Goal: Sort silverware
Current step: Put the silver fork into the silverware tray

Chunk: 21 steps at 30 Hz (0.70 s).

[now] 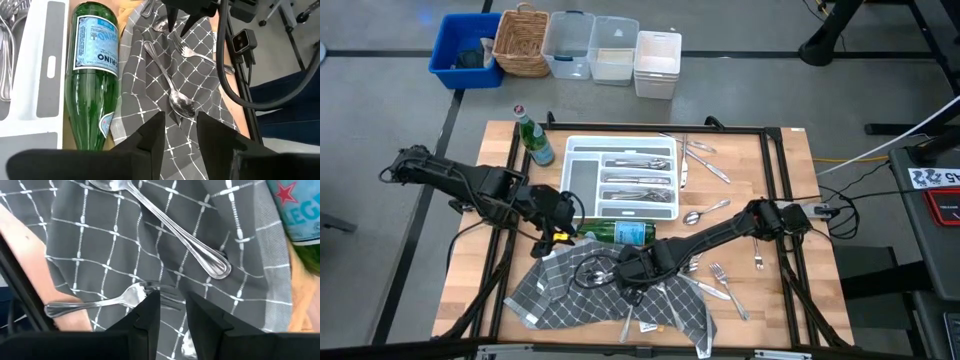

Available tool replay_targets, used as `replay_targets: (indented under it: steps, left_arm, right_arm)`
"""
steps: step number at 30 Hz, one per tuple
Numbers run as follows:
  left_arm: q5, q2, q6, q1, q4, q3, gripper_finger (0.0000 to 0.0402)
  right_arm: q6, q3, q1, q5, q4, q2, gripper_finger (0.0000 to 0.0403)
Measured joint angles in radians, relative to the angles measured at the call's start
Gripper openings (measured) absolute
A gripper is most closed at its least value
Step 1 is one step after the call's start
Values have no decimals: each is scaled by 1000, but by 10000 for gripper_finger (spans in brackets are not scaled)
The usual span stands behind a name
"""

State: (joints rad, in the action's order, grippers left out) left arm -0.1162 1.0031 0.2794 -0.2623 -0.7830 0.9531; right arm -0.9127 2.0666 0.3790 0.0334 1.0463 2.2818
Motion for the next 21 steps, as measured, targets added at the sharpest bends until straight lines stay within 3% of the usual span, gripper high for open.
replay_targets:
  steps: [21]
  left_arm:
    - [5,0,-2,0,1,0,100]
  right_arm:
    - [114,0,-7,-98,17,65,96]
